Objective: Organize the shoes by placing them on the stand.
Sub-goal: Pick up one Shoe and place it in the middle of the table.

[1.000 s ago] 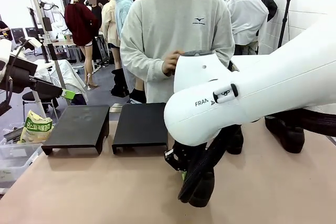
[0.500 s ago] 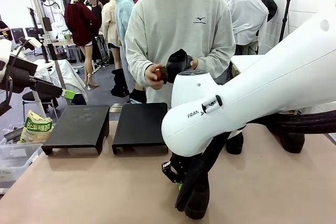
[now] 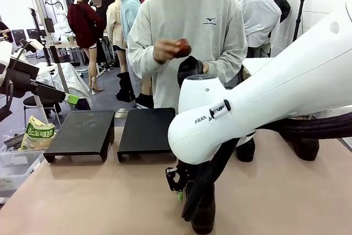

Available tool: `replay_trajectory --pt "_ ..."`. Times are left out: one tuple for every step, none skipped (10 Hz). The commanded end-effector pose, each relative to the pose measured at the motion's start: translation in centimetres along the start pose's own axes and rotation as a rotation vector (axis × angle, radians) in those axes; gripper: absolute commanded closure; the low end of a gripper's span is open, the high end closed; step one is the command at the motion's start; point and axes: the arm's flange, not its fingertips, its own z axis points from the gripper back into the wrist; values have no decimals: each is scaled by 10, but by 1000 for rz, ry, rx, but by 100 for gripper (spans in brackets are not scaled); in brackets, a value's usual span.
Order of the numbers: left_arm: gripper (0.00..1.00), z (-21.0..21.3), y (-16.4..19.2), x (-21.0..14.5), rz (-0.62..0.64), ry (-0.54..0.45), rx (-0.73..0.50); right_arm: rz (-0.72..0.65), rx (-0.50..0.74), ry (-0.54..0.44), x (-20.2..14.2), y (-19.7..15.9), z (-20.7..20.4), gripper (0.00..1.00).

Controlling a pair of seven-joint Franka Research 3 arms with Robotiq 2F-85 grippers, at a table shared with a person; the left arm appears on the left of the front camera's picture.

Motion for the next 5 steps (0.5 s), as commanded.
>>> replay_trajectory --pt "2 0 2 -1 7 -8 -13 8 26 6 -3 2 6 0" --pt "2 0 2 -1 7 -8 -13 21 37 -8 -7 4 11 0" --pt "2 0 2 -1 7 -8 -13 28 47 -17 -10 4 15 0" --pt "2 0 2 -1 7 -8 -13 25 53 -19 -9 2 16 0" --pt "2 0 2 -1 7 -8 -13 19 48 2 -8 2 17 0"
